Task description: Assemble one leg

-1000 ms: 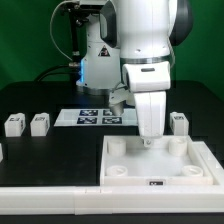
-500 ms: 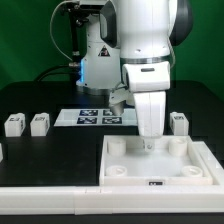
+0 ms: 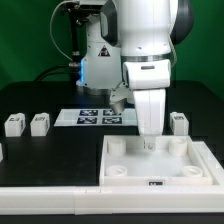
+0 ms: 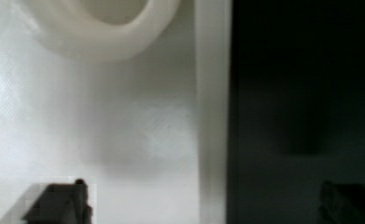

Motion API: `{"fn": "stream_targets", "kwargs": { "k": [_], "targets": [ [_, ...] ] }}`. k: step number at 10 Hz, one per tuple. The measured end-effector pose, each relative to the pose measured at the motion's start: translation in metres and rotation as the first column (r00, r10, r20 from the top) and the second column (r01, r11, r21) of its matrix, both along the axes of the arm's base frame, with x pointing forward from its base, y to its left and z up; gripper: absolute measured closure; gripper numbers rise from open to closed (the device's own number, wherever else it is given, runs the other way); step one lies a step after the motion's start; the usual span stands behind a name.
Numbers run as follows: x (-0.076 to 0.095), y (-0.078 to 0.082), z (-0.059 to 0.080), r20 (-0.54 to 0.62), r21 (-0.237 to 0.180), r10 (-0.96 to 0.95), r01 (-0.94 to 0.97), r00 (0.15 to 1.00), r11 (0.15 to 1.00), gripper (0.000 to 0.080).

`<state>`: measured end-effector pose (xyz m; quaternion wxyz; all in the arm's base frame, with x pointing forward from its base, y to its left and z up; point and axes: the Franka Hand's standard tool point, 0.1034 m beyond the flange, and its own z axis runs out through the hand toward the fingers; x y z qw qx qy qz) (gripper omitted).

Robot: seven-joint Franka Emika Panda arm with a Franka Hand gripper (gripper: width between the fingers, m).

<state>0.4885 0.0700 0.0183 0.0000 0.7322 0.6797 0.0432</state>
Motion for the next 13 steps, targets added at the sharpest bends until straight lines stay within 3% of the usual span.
{"fn": "stream_targets", "kwargs": {
  "k": [5, 8, 9, 11, 13],
  "targets": [
    [-0.022, -0.004, 0.05, 0.044, -0.011, -0.113, 0.113, 0.993, 0.994, 0.015],
    [-0.023, -0.004, 0.048, 0.04, -0.009, -0.128, 0.128, 0.991, 0.992, 0.015],
    [-0.023, -0.004, 0.047, 0.03, 0.007, -0.26, 0.26, 0.965, 0.966, 0.015],
    [-0.031, -0.012, 0.041, 0.009, 0.047, -0.515, 0.514, 0.857, 0.857, 0.015],
    [-0.04, -0.004, 0.039, -0.037, 0.079, -0.772, 0.772, 0.634, 0.63, 0.015]
  ]
}}
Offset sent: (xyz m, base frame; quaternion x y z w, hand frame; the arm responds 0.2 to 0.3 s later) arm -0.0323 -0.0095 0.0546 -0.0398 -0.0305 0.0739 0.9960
